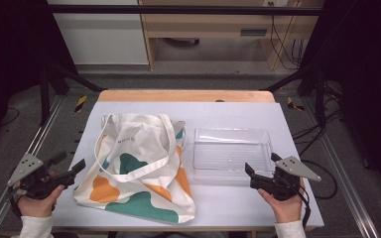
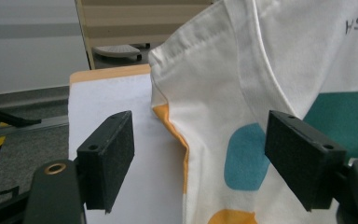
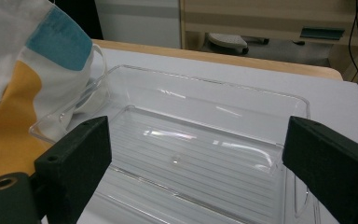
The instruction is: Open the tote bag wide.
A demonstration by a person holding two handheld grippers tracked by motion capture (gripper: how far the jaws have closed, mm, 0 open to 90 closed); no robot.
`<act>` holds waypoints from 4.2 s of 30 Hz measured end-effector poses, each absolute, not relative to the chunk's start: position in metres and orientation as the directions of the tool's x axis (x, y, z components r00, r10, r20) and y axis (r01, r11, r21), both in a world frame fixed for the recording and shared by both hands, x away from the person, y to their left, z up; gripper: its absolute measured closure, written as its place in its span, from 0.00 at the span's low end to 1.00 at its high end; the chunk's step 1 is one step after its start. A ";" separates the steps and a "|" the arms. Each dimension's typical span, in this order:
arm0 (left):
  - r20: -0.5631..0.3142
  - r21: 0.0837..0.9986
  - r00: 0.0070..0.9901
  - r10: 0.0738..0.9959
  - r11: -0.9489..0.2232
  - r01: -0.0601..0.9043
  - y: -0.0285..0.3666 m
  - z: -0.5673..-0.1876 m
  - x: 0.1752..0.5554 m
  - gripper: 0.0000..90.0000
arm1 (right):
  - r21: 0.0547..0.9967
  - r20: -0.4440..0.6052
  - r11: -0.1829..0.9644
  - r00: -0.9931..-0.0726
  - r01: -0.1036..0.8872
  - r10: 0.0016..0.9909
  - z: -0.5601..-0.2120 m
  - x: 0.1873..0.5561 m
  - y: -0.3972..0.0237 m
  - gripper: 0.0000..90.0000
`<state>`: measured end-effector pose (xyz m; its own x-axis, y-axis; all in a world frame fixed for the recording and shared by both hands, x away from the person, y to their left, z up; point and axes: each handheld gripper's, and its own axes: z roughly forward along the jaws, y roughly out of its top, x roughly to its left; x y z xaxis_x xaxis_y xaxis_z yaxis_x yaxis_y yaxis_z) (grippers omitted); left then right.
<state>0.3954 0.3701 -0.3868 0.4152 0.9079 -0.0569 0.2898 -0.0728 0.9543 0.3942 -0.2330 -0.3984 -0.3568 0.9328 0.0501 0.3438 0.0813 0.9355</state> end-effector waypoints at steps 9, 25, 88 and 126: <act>-0.043 0.963 0.428 0.903 -0.076 0.257 0.361 -0.363 0.400 0.31 | 0.934 0.060 0.081 -0.377 0.348 0.924 -0.390 0.396 -0.220 0.12; -0.004 0.965 0.505 0.863 -0.128 0.228 0.316 -0.343 0.409 0.41 | 0.941 0.065 0.097 -0.452 0.325 0.890 -0.369 0.406 -0.177 0.17; 0.037 0.938 0.573 0.819 -0.226 0.261 0.276 -0.376 0.398 0.84 | 0.941 0.101 0.203 -0.798 0.269 0.594 -0.356 0.422 -0.009 0.98; 0.013 0.921 0.617 0.787 -0.251 0.300 0.289 -0.396 0.369 0.94 | 0.939 0.158 0.151 -0.777 0.309 0.610 -0.348 0.441 0.003 1.00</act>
<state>0.3694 0.2889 -0.3964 0.6168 0.7870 0.0135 0.2996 -0.2505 0.9206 0.4407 0.0031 -0.3477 -0.7767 0.6097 0.1577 0.3091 0.1508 0.9390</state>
